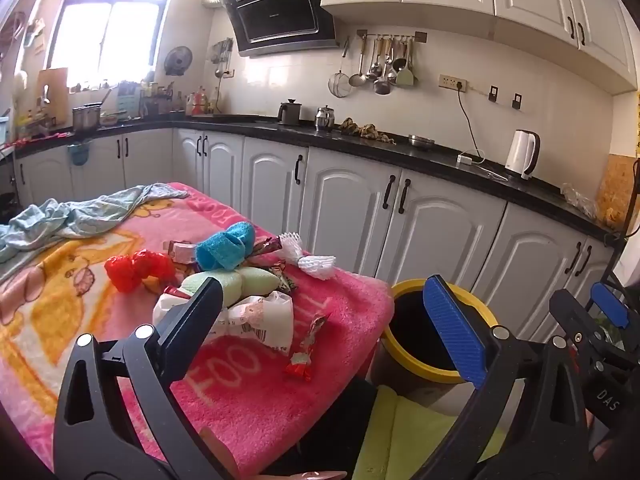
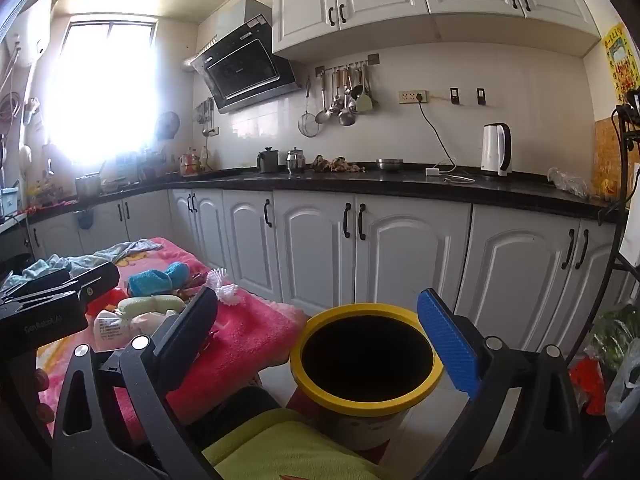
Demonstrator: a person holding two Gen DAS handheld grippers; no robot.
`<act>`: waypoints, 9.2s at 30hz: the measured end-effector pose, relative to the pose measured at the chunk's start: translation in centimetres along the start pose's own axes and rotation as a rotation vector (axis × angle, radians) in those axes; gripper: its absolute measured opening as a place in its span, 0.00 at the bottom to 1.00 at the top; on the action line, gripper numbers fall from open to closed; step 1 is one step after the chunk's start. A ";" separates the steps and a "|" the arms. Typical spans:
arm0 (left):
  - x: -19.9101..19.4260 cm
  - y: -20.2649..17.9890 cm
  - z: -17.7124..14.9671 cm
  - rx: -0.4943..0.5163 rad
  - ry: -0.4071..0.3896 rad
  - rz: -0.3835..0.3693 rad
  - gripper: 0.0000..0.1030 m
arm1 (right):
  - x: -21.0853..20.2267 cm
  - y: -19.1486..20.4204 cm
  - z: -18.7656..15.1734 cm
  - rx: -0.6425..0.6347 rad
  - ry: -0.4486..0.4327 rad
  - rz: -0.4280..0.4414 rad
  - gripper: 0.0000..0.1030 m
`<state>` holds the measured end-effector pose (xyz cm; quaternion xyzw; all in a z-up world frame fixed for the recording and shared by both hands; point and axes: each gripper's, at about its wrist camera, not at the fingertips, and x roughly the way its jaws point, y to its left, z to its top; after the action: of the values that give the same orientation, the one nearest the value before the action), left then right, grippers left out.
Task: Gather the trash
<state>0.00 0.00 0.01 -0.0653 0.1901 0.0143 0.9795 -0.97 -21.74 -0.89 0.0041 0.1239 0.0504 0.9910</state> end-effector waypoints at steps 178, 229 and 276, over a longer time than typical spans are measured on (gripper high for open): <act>8.9 15.6 7.3 -0.325 0.086 -0.067 0.09 | 21.1 6.9 1.1 0.031 0.534 0.478 0.09; 18.9 -10.0 3.0 0.019 0.278 -0.391 0.09 | 22.5 -12.8 4.1 0.177 0.372 0.156 0.10; 20.4 -10.7 2.6 0.019 0.289 -0.334 0.89 | 20.7 -15.9 2.8 0.216 0.333 0.029 0.78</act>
<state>20.45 -10.20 -3.92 -0.0881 0.3150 -0.1594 0.9315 21.30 -35.43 -3.55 0.1037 0.2905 0.0512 0.9499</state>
